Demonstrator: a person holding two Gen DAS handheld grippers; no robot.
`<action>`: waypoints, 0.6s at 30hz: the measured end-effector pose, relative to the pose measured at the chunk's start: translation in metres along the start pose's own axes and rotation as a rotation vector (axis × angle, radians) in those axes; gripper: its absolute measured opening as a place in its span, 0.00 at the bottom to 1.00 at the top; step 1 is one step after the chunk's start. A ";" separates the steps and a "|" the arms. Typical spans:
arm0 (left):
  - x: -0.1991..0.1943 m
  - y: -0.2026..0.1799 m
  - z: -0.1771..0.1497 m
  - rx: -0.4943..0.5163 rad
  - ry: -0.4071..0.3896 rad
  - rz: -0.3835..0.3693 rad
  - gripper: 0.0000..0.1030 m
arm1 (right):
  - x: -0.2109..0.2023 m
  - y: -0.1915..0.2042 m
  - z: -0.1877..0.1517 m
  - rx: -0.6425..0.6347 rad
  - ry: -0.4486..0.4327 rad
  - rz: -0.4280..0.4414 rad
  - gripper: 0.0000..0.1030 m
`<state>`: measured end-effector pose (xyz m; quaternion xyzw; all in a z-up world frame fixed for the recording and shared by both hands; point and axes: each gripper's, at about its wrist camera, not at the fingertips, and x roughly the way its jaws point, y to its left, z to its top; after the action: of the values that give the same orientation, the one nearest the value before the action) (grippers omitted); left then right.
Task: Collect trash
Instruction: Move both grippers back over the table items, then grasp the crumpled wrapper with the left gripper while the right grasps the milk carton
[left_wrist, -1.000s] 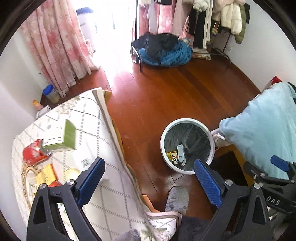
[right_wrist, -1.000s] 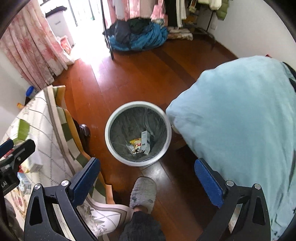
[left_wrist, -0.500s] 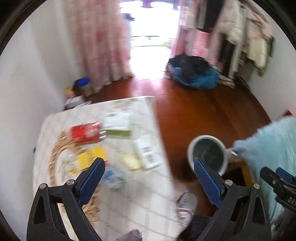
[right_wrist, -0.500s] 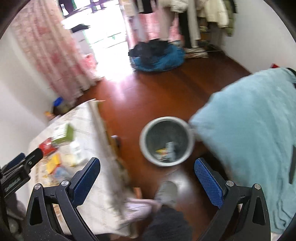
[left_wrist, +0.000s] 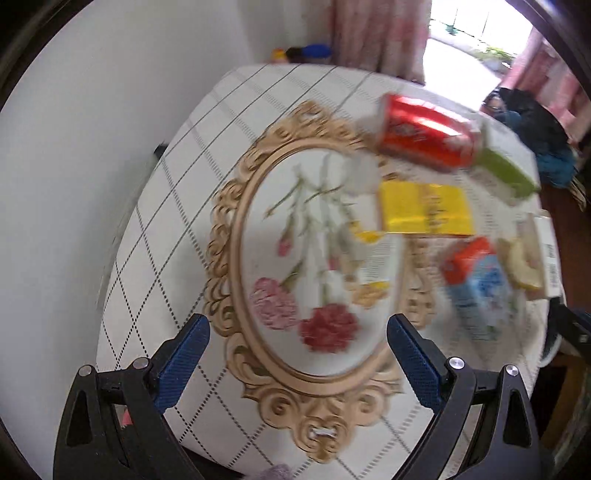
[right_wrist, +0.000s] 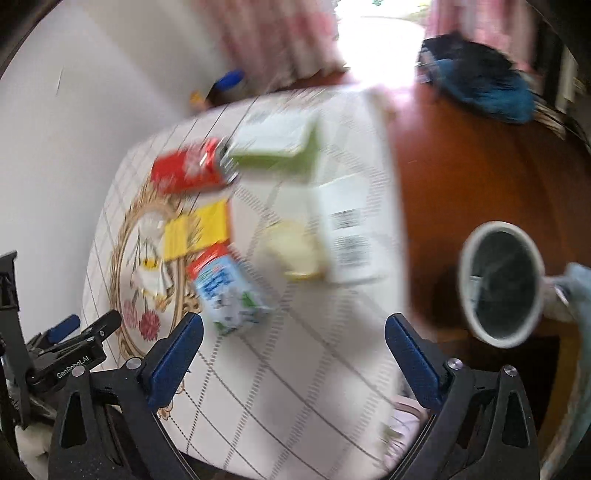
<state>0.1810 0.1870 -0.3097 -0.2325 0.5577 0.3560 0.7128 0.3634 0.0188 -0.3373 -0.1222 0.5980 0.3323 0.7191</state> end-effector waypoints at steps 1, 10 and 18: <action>0.004 0.005 0.000 -0.004 0.002 -0.001 0.95 | 0.013 0.009 0.003 -0.019 0.020 -0.001 0.97; 0.019 0.014 0.016 -0.001 0.013 -0.111 0.94 | 0.098 0.058 0.011 -0.135 0.160 -0.026 0.65; 0.048 -0.012 0.041 0.035 0.069 -0.214 0.32 | 0.079 0.022 -0.019 0.014 0.165 -0.058 0.64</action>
<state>0.2224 0.2210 -0.3452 -0.2902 0.5600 0.2601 0.7312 0.3399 0.0505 -0.4120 -0.1614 0.6538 0.2962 0.6773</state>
